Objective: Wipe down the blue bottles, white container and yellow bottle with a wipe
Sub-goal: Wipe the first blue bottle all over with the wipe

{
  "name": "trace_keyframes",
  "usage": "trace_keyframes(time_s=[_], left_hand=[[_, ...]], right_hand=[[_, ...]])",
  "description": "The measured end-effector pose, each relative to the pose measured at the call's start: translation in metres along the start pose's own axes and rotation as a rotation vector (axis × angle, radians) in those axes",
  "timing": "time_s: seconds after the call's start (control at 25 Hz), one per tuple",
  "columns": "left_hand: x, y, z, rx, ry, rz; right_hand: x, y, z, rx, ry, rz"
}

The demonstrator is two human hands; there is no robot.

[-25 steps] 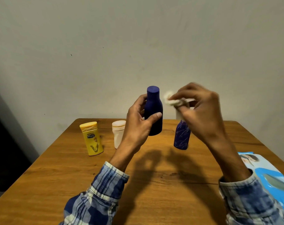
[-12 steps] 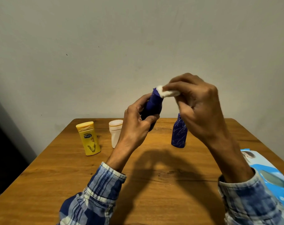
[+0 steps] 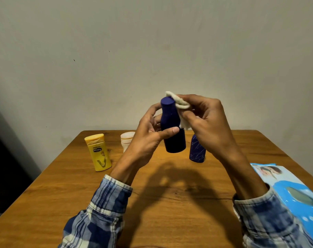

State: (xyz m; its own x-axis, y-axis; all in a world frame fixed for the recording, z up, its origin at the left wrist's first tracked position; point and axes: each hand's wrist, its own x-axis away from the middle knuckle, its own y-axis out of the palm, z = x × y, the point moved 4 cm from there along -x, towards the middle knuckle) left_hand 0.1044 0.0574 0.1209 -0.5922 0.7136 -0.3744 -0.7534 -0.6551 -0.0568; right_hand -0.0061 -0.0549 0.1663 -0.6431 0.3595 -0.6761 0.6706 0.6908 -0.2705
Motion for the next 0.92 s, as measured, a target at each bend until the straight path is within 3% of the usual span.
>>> trace_keyframes(time_s=[0.16, 0.28, 0.36, 0.52, 0.68, 0.84, 0.92], left_hand=[[0.0, -0.011, 0.002, 0.058, -0.022, 0.11], [0.001, -0.006, 0.003, -0.08, 0.024, 0.154], [0.002, -0.004, 0.004, -0.176, 0.081, 0.238], [0.009, -0.003, 0.011, -0.375, 0.208, 0.437], [0.014, 0.009, 0.019, -0.466, 0.322, 0.457], [0.015, 0.008, 0.015, -0.497, 0.335, 0.51], [0.013, 0.009, 0.014, -0.491, 0.334, 0.473]], right_hand=[[0.001, -0.001, -0.007, 0.184, -0.158, -0.088], [0.003, 0.002, -0.014, 0.272, -0.288, 0.045], [0.008, 0.017, -0.017, 0.453, -0.364, 0.072], [0.015, 0.035, -0.02, 0.609, -0.45, -0.125], [0.01, 0.021, -0.023, 0.616, -0.373, 0.096], [0.012, 0.033, -0.02, 0.715, -0.337, -0.063], [0.006, 0.02, -0.017, 0.619, -0.302, -0.003]])
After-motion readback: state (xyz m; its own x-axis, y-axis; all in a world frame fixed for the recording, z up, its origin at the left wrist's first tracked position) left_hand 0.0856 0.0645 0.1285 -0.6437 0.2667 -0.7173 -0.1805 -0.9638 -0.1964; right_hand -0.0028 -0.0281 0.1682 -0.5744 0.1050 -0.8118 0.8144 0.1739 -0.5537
